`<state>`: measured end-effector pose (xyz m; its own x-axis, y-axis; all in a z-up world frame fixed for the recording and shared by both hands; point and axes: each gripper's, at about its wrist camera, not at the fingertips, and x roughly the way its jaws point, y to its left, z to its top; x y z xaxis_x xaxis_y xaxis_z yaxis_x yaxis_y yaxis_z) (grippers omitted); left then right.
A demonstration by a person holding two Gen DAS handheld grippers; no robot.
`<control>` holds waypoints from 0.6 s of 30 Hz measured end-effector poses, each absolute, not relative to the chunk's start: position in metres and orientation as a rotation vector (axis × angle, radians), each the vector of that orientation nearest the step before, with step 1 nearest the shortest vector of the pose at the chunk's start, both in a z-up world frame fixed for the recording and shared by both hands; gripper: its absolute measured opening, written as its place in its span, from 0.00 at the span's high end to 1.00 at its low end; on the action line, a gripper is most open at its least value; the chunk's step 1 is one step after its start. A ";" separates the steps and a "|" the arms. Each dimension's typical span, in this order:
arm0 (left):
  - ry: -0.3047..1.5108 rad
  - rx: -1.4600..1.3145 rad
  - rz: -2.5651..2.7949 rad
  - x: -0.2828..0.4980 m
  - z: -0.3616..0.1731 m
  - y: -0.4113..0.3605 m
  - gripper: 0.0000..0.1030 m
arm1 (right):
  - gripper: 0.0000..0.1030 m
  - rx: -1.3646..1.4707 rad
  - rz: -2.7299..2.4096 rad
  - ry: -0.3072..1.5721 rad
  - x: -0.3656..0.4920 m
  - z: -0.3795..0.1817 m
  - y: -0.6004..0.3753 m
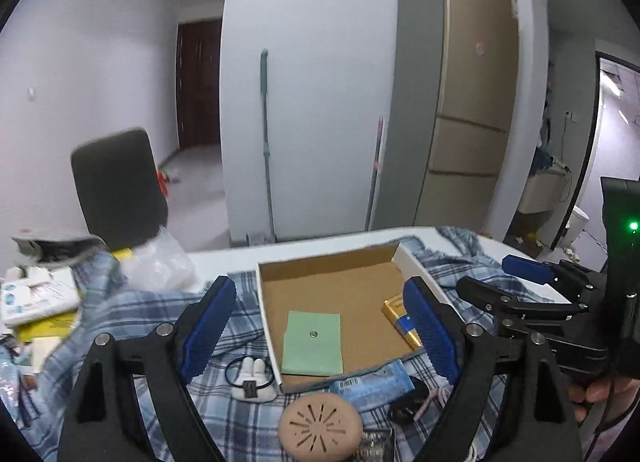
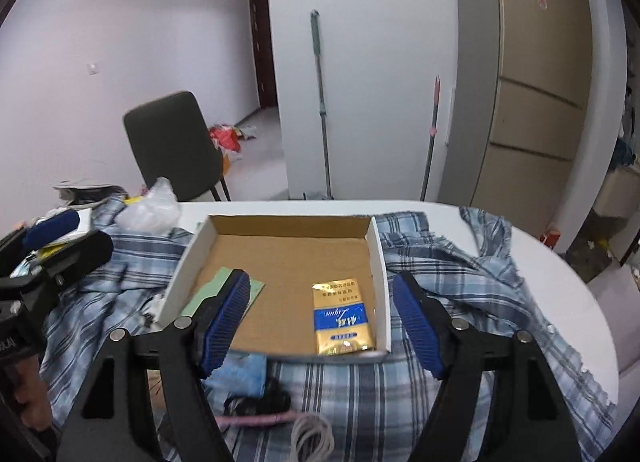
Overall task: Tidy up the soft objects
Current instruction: 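Move the right gripper to the coiled white USB cable and grasp it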
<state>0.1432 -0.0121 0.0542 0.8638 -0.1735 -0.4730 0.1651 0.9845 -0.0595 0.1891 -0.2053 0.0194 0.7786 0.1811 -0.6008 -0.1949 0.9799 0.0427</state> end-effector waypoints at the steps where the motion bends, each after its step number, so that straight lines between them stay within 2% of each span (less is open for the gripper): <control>1: 0.474 -0.010 -0.173 0.130 0.058 -0.012 0.15 | 0.29 -0.031 0.205 0.628 0.179 0.024 -0.206; 8: 0.436 0.010 -0.169 0.083 0.049 -0.008 0.15 | 0.29 -0.064 0.230 0.579 0.124 0.026 -0.211; 18: 0.514 0.027 -0.224 0.080 -0.010 -0.005 0.13 | 0.29 -0.067 0.258 0.653 0.106 -0.029 -0.216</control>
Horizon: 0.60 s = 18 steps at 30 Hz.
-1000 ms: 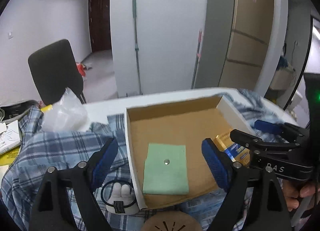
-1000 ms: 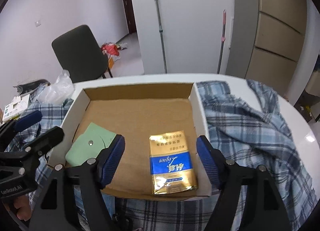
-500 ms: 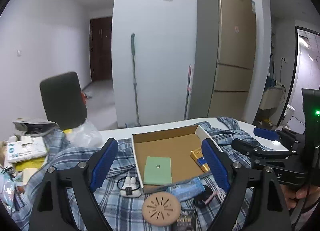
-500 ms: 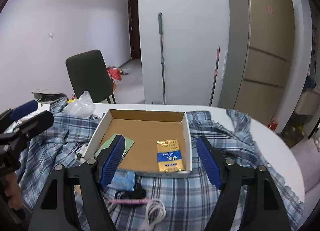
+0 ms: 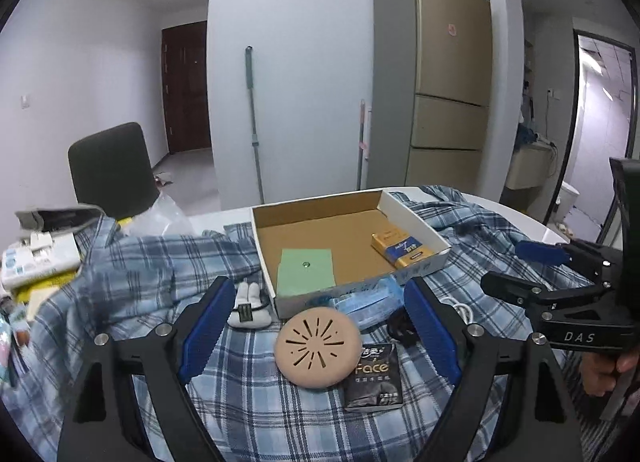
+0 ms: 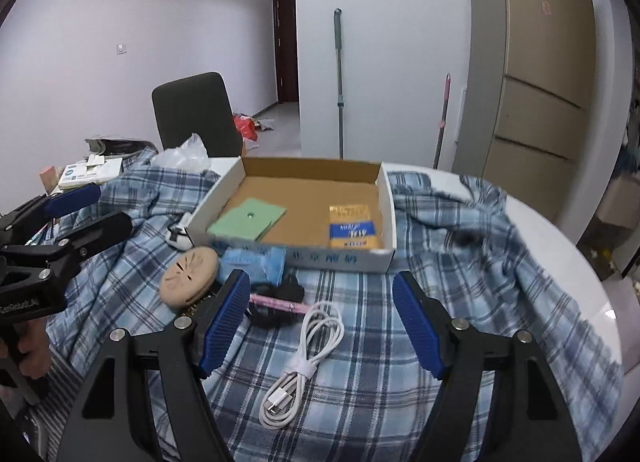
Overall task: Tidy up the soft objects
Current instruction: 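Move the right gripper to the coiled white USB cable and grasp it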
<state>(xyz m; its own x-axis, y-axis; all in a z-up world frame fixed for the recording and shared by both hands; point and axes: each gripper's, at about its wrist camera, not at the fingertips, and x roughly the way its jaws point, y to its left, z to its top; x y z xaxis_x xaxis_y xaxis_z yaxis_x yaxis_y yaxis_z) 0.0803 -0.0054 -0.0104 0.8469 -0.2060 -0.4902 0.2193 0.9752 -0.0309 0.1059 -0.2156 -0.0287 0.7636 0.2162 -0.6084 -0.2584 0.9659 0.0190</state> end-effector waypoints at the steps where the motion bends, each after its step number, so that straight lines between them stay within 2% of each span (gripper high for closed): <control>1: 0.516 0.023 -0.219 0.082 -0.014 -0.004 0.08 | 0.29 -0.072 0.251 0.653 0.107 -0.034 -0.215; 2: 0.519 0.027 -0.217 0.084 -0.018 -0.004 0.00 | 0.29 -0.081 0.244 0.658 0.109 -0.039 -0.215; 15: 0.527 0.089 -0.226 0.082 -0.024 -0.003 0.00 | 0.29 -0.118 0.267 0.768 0.116 -0.066 -0.216; 18: 0.469 0.091 -0.231 0.075 -0.021 -0.003 0.00 | 0.36 -0.086 0.288 0.788 0.118 -0.066 -0.221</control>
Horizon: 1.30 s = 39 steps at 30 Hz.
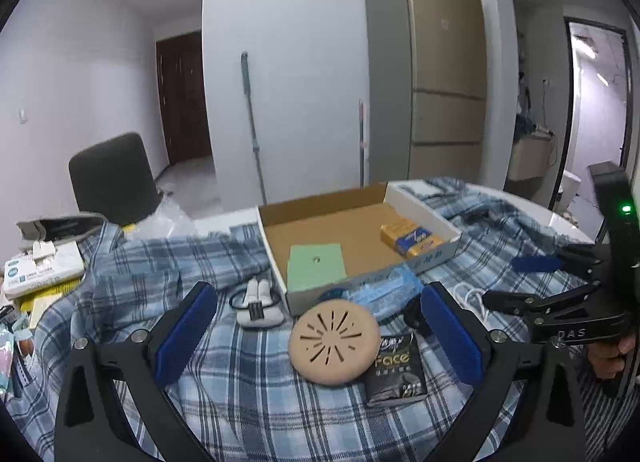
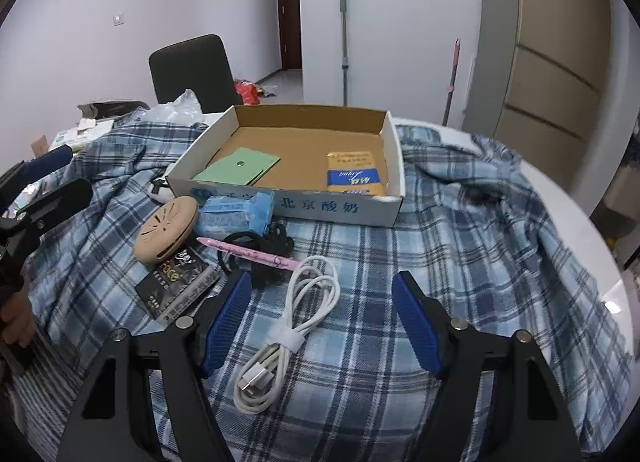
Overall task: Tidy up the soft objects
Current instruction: 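Move the right gripper to the coiled white USB cable and grasp it, then grasp the round tan perforated disc with the left gripper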
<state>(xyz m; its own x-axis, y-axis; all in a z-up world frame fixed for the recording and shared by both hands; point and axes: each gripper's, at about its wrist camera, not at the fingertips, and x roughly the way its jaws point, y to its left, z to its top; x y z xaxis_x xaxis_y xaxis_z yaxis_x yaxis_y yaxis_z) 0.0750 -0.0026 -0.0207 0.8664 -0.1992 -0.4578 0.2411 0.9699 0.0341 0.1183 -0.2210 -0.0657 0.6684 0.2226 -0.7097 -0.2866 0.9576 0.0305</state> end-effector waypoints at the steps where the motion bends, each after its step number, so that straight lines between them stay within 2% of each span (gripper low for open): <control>1: 0.454 0.095 -0.226 0.074 -0.020 -0.003 0.00 | 0.39 -0.084 0.290 0.800 0.119 -0.067 -0.221; 7: 0.465 0.010 -0.223 0.075 -0.019 0.007 0.00 | 0.54 -0.084 0.340 0.883 0.121 -0.079 -0.213; 16: 0.472 0.012 -0.193 0.077 -0.023 0.008 0.00 | 0.58 -0.080 0.352 0.962 0.129 -0.095 -0.210; 20: 0.475 0.039 -0.190 0.078 -0.027 0.004 0.00 | 0.68 -0.083 0.361 0.997 0.131 -0.101 -0.207; 26: 0.492 0.033 -0.225 0.079 -0.027 0.005 0.00 | 0.77 -0.118 0.365 0.986 0.128 -0.100 -0.202; 39: 0.679 0.018 -0.244 0.103 -0.047 0.008 0.00 | 0.79 -0.088 0.382 0.938 0.124 -0.090 -0.208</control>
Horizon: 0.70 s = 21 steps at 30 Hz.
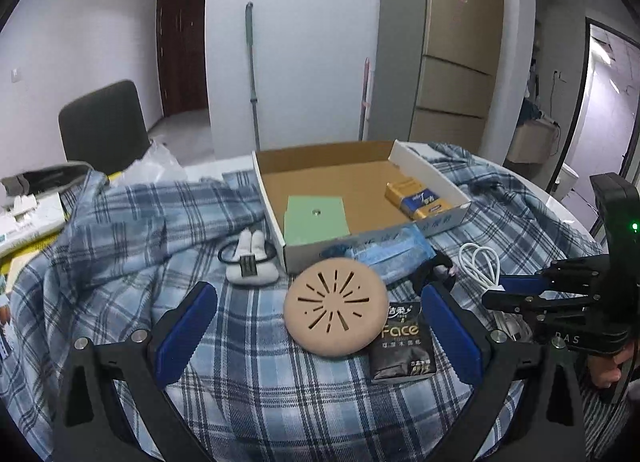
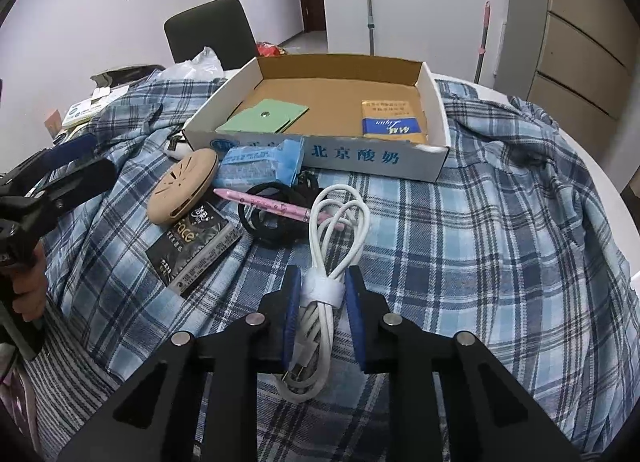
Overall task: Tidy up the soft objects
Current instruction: 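Grasp the round tan perforated disc with the left gripper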
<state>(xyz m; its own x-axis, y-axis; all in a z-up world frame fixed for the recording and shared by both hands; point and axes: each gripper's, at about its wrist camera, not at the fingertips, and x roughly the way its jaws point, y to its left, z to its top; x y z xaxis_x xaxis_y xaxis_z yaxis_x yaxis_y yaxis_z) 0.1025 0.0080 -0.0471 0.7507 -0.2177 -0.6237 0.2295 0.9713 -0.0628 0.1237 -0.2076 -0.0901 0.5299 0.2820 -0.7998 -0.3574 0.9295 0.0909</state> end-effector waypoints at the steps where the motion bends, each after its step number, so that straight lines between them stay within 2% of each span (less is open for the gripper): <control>1: 0.689 0.007 -0.249 0.104 -0.048 0.009 0.00 | 0.79 -0.092 0.382 0.945 0.124 -0.092 -0.207; 8: 0.715 -0.050 -0.285 0.109 -0.051 0.017 0.06 | 0.79 -0.082 0.373 0.992 0.131 -0.102 -0.208; 13: 0.722 -0.017 -0.306 0.108 -0.049 0.014 0.06 | 0.79 -0.112 0.366 0.985 0.129 -0.103 -0.205; 21: 0.742 0.050 -0.327 0.112 -0.027 0.018 0.06 | 0.79 -0.103 0.362 0.894 0.120 -0.089 -0.209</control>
